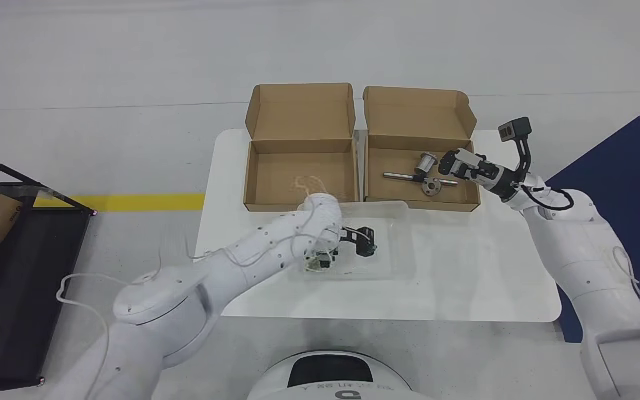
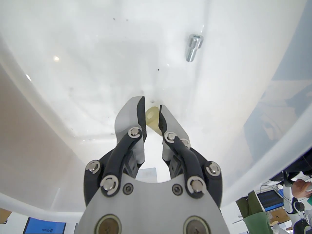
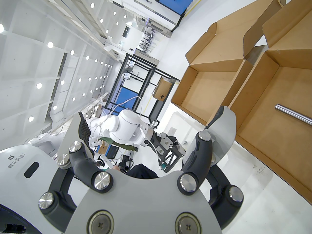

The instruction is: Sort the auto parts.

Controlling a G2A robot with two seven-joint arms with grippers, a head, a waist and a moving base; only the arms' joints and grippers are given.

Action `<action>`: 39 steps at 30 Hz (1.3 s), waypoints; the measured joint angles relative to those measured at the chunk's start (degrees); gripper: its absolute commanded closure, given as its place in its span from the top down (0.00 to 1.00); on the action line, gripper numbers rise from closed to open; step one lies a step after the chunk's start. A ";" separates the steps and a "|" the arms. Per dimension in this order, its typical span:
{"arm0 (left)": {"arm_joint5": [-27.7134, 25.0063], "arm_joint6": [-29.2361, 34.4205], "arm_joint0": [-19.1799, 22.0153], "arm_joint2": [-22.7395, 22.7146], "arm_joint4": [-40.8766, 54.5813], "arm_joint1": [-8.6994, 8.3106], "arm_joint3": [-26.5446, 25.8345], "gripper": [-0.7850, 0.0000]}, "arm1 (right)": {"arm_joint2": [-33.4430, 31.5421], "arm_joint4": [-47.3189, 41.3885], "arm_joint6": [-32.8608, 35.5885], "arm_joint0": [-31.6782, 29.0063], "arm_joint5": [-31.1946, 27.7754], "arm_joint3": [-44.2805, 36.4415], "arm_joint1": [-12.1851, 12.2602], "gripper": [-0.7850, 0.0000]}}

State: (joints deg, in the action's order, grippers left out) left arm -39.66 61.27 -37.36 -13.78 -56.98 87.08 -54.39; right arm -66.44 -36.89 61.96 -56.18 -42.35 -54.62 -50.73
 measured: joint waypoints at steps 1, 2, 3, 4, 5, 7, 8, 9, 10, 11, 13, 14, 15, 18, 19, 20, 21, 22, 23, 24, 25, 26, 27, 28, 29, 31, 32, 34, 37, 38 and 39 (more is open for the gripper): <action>0.20 -0.27 -0.01 -0.19 -0.20 -0.10 -0.25 0.00 | 0.00 0.00 0.00 0.00 0.00 0.00 0.00 1.00; 0.56 -0.62 -0.02 -0.51 -0.40 -0.25 -0.61 0.00 | 0.00 0.00 0.00 0.00 0.00 0.00 0.00 1.00; 0.93 -0.85 -0.02 -0.79 -0.51 -0.37 -0.89 0.00 | 0.00 0.00 0.00 0.00 0.00 0.00 0.00 1.00; 1.33 -1.01 -0.04 -1.08 -0.59 -0.50 -1.17 0.00 | 0.00 0.00 0.00 0.00 0.00 0.00 0.00 1.00; 1.97 -1.19 -0.06 -1.49 -0.74 -0.67 -1.57 0.00 | 0.00 0.00 0.00 0.00 0.00 0.00 0.00 1.00; 3.57 -1.79 -0.10 -2.33 -0.94 -0.95 -2.16 0.00 | 0.00 0.00 0.00 0.00 0.00 0.00 0.00 1.00; 5.28 -2.79 -0.10 -3.19 -1.11 -1.18 -2.60 0.00 | 0.00 0.00 0.00 0.00 0.00 0.00 0.00 1.00; 6.69 -3.81 -0.13 -3.94 -1.20 -1.37 -2.89 0.00 | 0.00 0.00 0.00 0.00 0.00 0.00 0.00 1.00; 7.99 -4.80 -0.23 -4.69 -1.21 -1.59 -3.11 0.00 | 0.00 0.00 0.00 0.00 0.00 0.00 0.00 1.00; 9.20 -5.61 -0.42 -5.46 -1.37 -1.89 -3.44 0.00 | 0.00 0.00 0.00 0.00 0.00 0.00 0.00 1.00; 9.59 -5.93 -0.80 -6.07 -1.89 -2.29 -4.30 0.41 | 0.00 0.00 0.00 0.00 0.00 0.00 0.00 1.00; 9.16 -5.85 -1.11 -6.29 -2.10 -2.54 -4.99 0.65 | 0.00 0.00 0.00 0.00 0.00 0.00 0.00 1.00; 8.52 -5.53 -1.36 -6.38 -2.11 -2.71 -5.48 0.83 | 0.00 0.00 0.00 0.00 0.00 0.00 0.00 1.00; 6.19 -3.16 -2.04 -6.64 -1.15 -3.15 -6.85 1.00 | 0.00 0.00 0.00 0.00 0.00 0.00 0.00 1.00; 5.97 -2.47 -2.19 -6.85 -0.68 -3.25 -7.14 1.00 | 0.00 0.00 0.00 0.00 0.00 0.00 0.00 1.00; 6.45 -1.84 -2.40 -7.41 0.24 -3.36 -7.35 1.00 | 0.00 0.00 0.00 0.00 0.00 0.00 0.00 1.00; 7.54 -1.54 -2.55 -8.13 1.19 -3.43 -7.30 1.00 | 0.00 0.00 0.00 0.00 0.00 0.00 0.00 1.00; 9.50 -1.29 -2.69 -9.14 2.25 -3.48 -7.22 1.00 | 0.00 0.00 0.00 0.00 0.00 0.00 0.00 1.00; 13.66 -1.35 -2.88 -10.81 3.76 -3.49 -7.47 1.00 | 0.00 0.00 0.00 0.00 0.00 0.00 0.00 1.00; 17.58 -1.99 -3.05 -12.11 4.74 -3.49 -7.97 1.00 | 0.00 0.00 0.00 0.00 0.00 0.00 0.00 1.00; 21.32 -2.60 -3.16 -12.91 5.22 -3.49 -8.30 1.00 | 0.00 0.00 0.00 0.00 0.00 0.00 0.00 1.00; 24.98 -2.86 -3.21 -13.04 5.29 -3.49 -8.40 1.00 | 0.00 0.00 0.00 0.00 0.00 0.00 0.00 1.00; 26.41 -2.86 -3.23 -12.91 5.24 -3.49 -8.39 1.00 | 0.00 0.00 0.00 0.00 0.00 0.00 0.00 1.00; 26.69 -2.83 -3.22 -12.80 5.17 -3.49 -8.36 1.00 | 0.00 0.00 0.00 0.00 0.00 0.00 0.00 1.00; 25.38 -2.78 -3.21 -12.73 5.13 -3.49 -8.33 1.00 | 0.00 0.00 0.00 0.00 0.00 0.00 0.00 1.00; 22.71 -2.77 -3.20 -12.72 5.12 -3.49 -8.33 1.00 | 0.00 0.00 0.00 0.00 0.00 0.00 0.00 1.00; 22.18 -2.76 -3.20 -12.73 5.12 -3.49 -8.33 1.00 | 0.00 0.00 0.00 0.00 0.00 0.00 0.00 1.00; 22.21 -2.77 -3.25 -12.73 5.12 -3.49 -8.28 1.00 | 0.00 0.00 0.00 0.00 0.00 0.00 0.00 1.00; 23.07 -1.70 -4.68 -12.32 4.53 -3.61 -8.79 1.00 | 0.00 0.00 0.00 0.00 0.00 0.00 0.00 1.00; 22.02 -0.67 -5.15 -12.30 4.81 -3.75 -9.51 0.93 | 0.00 0.00 0.00 0.00 0.00 0.00 0.00 1.00; 21.08 0.24 -5.45 -12.38 5.04 -3.92 -10.03 0.83 | 0.00 0.00 0.00 0.00 0.00 0.00 0.00 1.00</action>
State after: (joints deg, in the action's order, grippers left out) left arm -18.59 61.50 -42.81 -26.16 -51.94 83.16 -64.42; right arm -66.44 -36.89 61.96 -56.18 -42.35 -54.62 -50.73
